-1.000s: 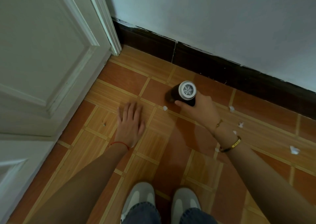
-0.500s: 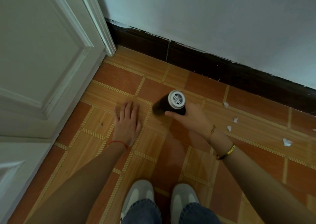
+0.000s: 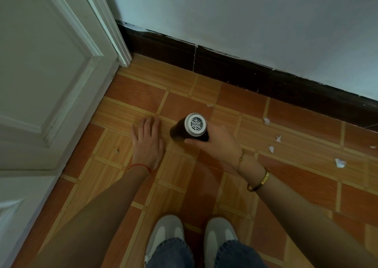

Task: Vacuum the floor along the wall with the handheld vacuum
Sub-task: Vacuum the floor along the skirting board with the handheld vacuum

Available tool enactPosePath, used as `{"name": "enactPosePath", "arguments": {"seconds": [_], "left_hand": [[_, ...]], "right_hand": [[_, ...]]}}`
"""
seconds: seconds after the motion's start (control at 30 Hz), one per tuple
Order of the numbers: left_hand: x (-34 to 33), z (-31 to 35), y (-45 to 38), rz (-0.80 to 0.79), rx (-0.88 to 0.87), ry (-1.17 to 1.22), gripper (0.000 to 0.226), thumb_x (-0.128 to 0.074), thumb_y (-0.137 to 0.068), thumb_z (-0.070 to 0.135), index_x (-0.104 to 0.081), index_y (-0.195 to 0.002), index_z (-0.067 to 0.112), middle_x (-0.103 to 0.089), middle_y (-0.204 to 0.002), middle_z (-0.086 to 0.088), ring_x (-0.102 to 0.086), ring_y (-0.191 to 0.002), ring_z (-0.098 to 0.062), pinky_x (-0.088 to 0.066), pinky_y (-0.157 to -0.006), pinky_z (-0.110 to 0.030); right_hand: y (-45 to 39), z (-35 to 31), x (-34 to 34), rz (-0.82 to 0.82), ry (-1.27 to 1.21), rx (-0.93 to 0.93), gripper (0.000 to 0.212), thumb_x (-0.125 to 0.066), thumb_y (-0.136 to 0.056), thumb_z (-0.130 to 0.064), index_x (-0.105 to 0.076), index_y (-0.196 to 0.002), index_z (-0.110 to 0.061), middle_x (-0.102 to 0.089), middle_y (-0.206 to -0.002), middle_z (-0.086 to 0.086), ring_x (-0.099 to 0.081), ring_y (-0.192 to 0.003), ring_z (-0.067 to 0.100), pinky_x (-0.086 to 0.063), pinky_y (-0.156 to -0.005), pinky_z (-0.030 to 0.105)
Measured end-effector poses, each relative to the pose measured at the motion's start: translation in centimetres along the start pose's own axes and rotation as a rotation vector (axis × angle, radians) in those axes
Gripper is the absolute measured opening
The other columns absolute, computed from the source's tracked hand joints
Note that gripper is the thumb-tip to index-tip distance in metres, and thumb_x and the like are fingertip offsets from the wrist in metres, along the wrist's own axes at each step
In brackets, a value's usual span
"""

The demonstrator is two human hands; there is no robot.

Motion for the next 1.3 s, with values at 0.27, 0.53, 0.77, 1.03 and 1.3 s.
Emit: {"name": "enactPosePath", "arguments": {"seconds": [0.27,0.53,0.77,1.03,1.3], "left_hand": [[0.0,2.6,-1.8,0.037,-0.036,0.058,0.052,-0.031,-0.1,0.035,-0.036,-0.148,0.014,-0.034,-0.155,-0.011,-0.026,-0.147,-0.03,-0.011,-0.122,-0.06],[-1.4,5.4,-4.2,0.019,-0.085,0.047,0.054,-0.037,-0.098,0.035,-0.039,-0.146,0.011,-0.038,-0.152,-0.015,-0.027,-0.146,-0.032,-0.013,-0.121,-0.062],[-1.8,5.3,-4.4,0.058,-0.091,0.049,0.054,-0.04,-0.098,0.034,-0.04,-0.147,0.012,-0.037,-0.154,-0.013,-0.027,-0.148,-0.031,-0.01,-0.122,-0.06],[-1.3,5.4,-4.4,0.083,-0.086,0.062,0.053,-0.039,-0.096,0.031,-0.042,-0.146,0.014,-0.039,-0.154,-0.01,-0.029,-0.146,-0.029,-0.012,-0.121,-0.059],[-1.2,5.3,-4.4,0.11,-0.093,0.069,0.054,-0.048,-0.094,0.027,-0.043,-0.146,0.014,-0.04,-0.153,-0.011,-0.03,-0.146,-0.03,-0.016,-0.119,-0.061]], "right_hand": [[-0.4,4.9,5.7,0.311,0.057,-0.201,0.074,-0.062,-0.08,-0.062,-0.045,-0.137,-0.017,-0.069,-0.113,0.003,-0.066,-0.095,0.019,-0.057,-0.076,0.036],[-1.8,6.4,7.9,0.333,0.02,-0.253,0.075,-0.064,-0.081,-0.059,-0.043,-0.14,-0.018,-0.065,-0.124,0.002,-0.062,-0.111,0.021,-0.053,-0.084,0.032],[-3.0,4.0,4.5,0.205,-0.005,-0.145,0.07,-0.066,-0.079,-0.058,-0.049,-0.135,-0.02,-0.067,-0.118,-0.003,-0.063,-0.105,0.013,-0.053,-0.084,0.027],[-5.0,6.3,9.1,0.438,0.071,-0.293,0.075,-0.061,-0.081,-0.063,-0.044,-0.139,-0.019,-0.067,-0.117,0.006,-0.064,-0.104,0.026,-0.055,-0.082,0.043],[-7.4,3.4,6.0,0.282,0.028,-0.194,0.077,-0.064,-0.078,-0.064,-0.045,-0.139,-0.021,-0.067,-0.12,0.003,-0.064,-0.107,0.022,-0.054,-0.085,0.038]]}}
Point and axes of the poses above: each hand's wrist, its own y-axis away from the middle knuckle, its own x-axis out of the back of the hand, z = x × y, the point moved 9 cm from there along -y, towards the middle knuckle
